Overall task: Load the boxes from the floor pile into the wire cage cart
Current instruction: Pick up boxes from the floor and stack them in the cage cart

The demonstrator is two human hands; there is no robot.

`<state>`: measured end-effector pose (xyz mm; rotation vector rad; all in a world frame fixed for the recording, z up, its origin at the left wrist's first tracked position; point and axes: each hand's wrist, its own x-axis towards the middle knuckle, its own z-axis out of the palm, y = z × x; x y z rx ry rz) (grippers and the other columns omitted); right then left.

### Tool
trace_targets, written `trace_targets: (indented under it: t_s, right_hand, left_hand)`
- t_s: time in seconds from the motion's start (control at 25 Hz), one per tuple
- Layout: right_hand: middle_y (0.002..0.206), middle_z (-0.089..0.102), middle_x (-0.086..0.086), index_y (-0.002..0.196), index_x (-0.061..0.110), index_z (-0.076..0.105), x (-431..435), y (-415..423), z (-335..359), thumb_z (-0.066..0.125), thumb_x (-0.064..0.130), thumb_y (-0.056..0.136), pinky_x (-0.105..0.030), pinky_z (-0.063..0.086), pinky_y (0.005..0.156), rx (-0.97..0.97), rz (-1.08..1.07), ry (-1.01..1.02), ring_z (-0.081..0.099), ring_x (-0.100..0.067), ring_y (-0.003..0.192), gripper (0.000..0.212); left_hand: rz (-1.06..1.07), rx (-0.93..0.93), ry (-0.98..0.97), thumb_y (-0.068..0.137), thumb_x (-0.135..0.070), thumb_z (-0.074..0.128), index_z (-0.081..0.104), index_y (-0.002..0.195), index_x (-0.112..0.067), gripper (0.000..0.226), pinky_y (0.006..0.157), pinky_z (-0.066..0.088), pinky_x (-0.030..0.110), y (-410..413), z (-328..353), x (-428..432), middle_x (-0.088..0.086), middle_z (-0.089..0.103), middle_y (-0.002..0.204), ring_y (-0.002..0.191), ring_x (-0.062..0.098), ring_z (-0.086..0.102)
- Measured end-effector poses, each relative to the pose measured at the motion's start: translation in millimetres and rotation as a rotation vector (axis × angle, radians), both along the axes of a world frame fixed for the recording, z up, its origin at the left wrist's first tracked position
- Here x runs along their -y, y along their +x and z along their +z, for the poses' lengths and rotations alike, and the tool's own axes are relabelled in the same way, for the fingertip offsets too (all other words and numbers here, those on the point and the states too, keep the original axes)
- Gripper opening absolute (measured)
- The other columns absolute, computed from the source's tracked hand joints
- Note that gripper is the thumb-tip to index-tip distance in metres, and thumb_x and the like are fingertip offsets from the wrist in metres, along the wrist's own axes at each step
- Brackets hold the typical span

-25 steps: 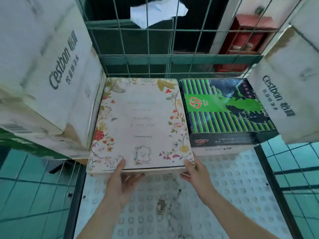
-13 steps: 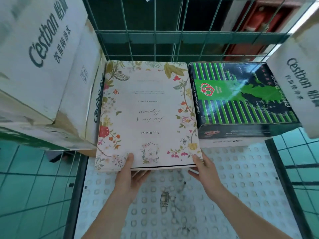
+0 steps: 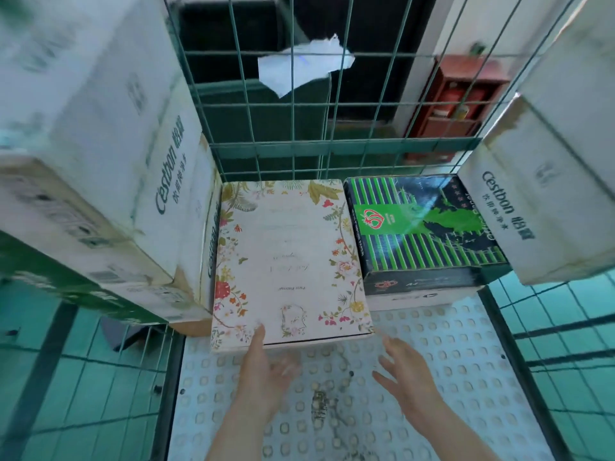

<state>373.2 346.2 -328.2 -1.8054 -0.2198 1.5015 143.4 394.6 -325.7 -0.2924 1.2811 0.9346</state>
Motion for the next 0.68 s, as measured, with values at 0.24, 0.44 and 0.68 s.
trace_targets:
  t_s: [0.24,0.44,0.68]
  right_hand:
    - [0.132,0.053,-0.010,0.146,0.005,0.044,90,-32,137,0.065,0.028,0.098,-0.054,0.050,0.101,-0.188,-0.184,-0.037,0.054,-0.034,0.127,0.057]
    - [0.127,0.062,-0.003,0.126,0.008,0.056,145,-31,235,0.061,0.027,0.099,-0.052,0.049,0.106,-0.173,-0.063,0.223,0.061,-0.024,0.120,0.033]
    - [0.126,0.068,-0.005,0.118,0.007,0.065,174,-19,282,0.061,0.022,0.099,-0.052,0.051,0.104,-0.179,0.065,0.340,0.065,-0.023,0.118,0.024]
  left_hand:
    - [-0.110,-0.045,0.186,0.101,-0.045,0.050,0.054,0.137,-0.006,0.053,0.107,0.046,0.055,19,140,84,0.019,0.063,0.130,0.115,0.034,0.063]
    - [-0.312,-0.284,0.464,0.105,-0.043,0.041,0.061,0.123,-0.011,0.042,0.082,0.061,0.043,15,234,131,0.014,0.072,0.121,0.106,0.030,0.071]
    - [-0.371,-0.479,0.633,0.105,-0.035,0.048,0.063,0.119,-0.008,0.034,0.092,0.055,0.051,13,297,180,0.011,0.075,0.111,0.101,0.029,0.074]
